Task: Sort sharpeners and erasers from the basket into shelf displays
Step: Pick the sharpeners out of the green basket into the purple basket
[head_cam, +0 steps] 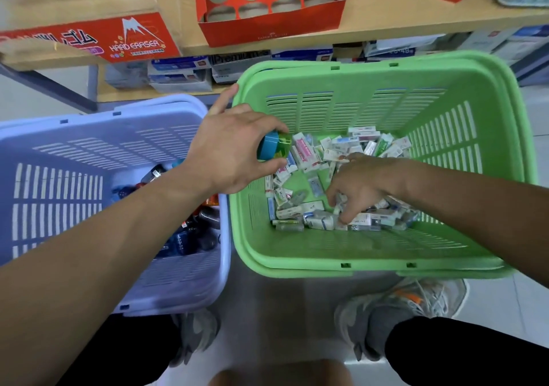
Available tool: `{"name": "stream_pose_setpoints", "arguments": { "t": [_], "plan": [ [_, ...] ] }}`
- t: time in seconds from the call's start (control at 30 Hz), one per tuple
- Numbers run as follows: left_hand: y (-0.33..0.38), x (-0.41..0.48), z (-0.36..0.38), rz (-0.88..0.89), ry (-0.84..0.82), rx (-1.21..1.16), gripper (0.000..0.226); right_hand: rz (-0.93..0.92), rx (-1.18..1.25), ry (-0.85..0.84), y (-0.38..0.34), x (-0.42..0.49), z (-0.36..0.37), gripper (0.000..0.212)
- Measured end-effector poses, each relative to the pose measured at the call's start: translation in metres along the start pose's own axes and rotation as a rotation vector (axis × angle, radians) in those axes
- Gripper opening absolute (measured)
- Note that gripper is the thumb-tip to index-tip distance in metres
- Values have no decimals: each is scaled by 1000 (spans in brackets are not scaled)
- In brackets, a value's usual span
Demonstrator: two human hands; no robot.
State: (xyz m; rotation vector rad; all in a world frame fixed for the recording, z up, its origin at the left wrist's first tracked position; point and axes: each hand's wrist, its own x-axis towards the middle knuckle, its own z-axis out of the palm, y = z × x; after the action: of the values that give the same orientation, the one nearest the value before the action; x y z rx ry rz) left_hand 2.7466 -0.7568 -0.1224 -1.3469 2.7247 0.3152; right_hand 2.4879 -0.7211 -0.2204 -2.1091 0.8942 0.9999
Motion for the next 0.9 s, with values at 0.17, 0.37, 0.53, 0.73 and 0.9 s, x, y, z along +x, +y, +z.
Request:
{"name": "stream_pose_setpoints", "arguments": {
  "t": [0.17,0.37,0.53,0.73,0.9],
  "plan": [
    [0,0,-1,-6,8,-4,52,-108,186,318,-43,36,1,57],
    [-1,-1,-1,1,14,-5,53,-175,6,212,-43,44,23,58],
    [-2,-2,-1,2,29,-30,55,-168,-181,167,-12,10,40,50],
    [0,-3,1,21,97,-87,54,-104,72,301,-20,1,20,36],
    [1,-13,1,2,335,-94,49,95,316,643,-26,45,-2,75]
  ]
}}
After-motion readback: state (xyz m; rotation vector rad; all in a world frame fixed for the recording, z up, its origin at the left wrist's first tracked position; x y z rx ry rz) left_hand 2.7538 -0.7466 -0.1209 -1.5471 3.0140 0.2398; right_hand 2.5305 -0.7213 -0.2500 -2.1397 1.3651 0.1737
